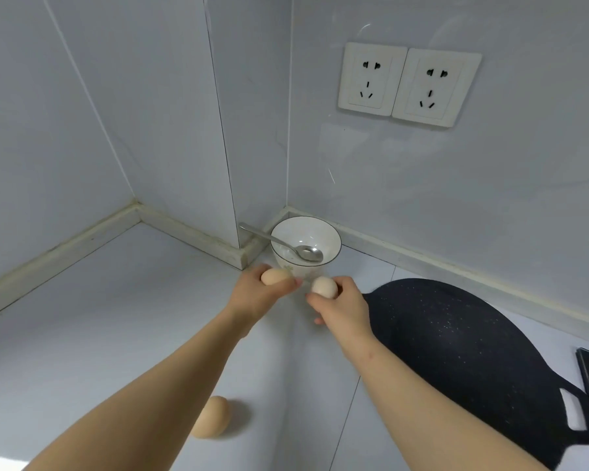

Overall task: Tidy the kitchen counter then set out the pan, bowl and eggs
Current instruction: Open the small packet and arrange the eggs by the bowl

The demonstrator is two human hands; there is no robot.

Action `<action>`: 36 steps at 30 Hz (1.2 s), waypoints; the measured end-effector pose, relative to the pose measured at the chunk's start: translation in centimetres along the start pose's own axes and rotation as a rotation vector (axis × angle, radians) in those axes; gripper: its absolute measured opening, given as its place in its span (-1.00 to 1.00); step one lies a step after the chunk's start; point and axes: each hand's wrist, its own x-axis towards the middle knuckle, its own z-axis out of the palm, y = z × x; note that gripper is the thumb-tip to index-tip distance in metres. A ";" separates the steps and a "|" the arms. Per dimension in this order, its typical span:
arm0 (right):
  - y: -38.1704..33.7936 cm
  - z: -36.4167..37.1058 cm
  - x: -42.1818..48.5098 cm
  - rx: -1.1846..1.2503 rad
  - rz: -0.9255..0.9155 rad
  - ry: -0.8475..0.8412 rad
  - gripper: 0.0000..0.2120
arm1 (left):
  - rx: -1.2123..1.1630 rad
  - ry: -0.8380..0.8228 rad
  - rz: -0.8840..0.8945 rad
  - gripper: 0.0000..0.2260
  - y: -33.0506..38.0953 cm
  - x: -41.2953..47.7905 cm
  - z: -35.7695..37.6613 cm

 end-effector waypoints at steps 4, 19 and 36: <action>1.8 0.0 -2.5 -0.222 0.003 -0.028 -0.75 | 0.468 0.108 0.012 -0.63 -2.3 -1.5 0.1; 3.4 0.0 -3.8 -0.588 0.037 0.008 -0.64 | 0.904 0.257 0.012 -0.49 -5.0 -3.0 3.6; 3.2 0.3 -3.7 -0.565 0.012 -0.031 -0.63 | 0.928 0.181 -0.022 -0.41 -4.7 -2.8 4.1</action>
